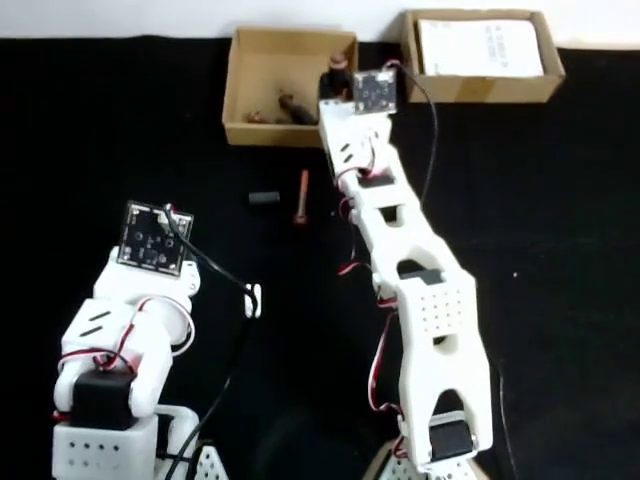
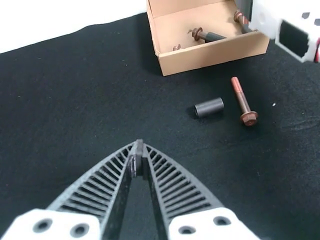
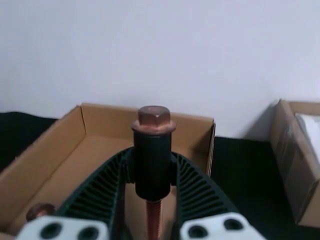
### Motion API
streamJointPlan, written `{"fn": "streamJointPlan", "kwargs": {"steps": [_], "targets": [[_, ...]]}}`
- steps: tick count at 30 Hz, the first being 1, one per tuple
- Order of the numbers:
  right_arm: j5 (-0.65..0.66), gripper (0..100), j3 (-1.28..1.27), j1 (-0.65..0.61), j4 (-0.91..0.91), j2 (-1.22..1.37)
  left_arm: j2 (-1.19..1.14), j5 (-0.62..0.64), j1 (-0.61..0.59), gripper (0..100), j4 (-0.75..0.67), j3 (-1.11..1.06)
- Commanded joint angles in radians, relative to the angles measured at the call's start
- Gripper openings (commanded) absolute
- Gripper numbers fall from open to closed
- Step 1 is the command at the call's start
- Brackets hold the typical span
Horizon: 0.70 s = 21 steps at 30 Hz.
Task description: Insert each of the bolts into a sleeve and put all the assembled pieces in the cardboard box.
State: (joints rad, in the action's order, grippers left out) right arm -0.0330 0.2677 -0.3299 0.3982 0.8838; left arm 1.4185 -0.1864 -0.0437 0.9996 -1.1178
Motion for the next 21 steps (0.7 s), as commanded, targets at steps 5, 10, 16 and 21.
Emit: {"fn": "streamJointPlan", "kwargs": {"steps": [5, 10, 16, 21], "targets": [[0.006, 0.6, 0.058, 0.004, 0.033, 0.031, 0.005, 0.0, -0.005, 1, -0.015, 0.001], [0.006, 0.6, 0.064, 0.004, 0.038, 0.108, 0.005, 0.0, -0.005, 1, -0.015, -0.002], [0.006, 0.6, 0.067, 0.002, 0.039, 0.16, 0.005, 0.002, -0.005, 4, -0.015, -0.004], [0.006, 5.9, 0.065, 0.004, 0.039, 0.162, 0.005, 0.002, -0.005, 4, -0.015, -0.004]]}}
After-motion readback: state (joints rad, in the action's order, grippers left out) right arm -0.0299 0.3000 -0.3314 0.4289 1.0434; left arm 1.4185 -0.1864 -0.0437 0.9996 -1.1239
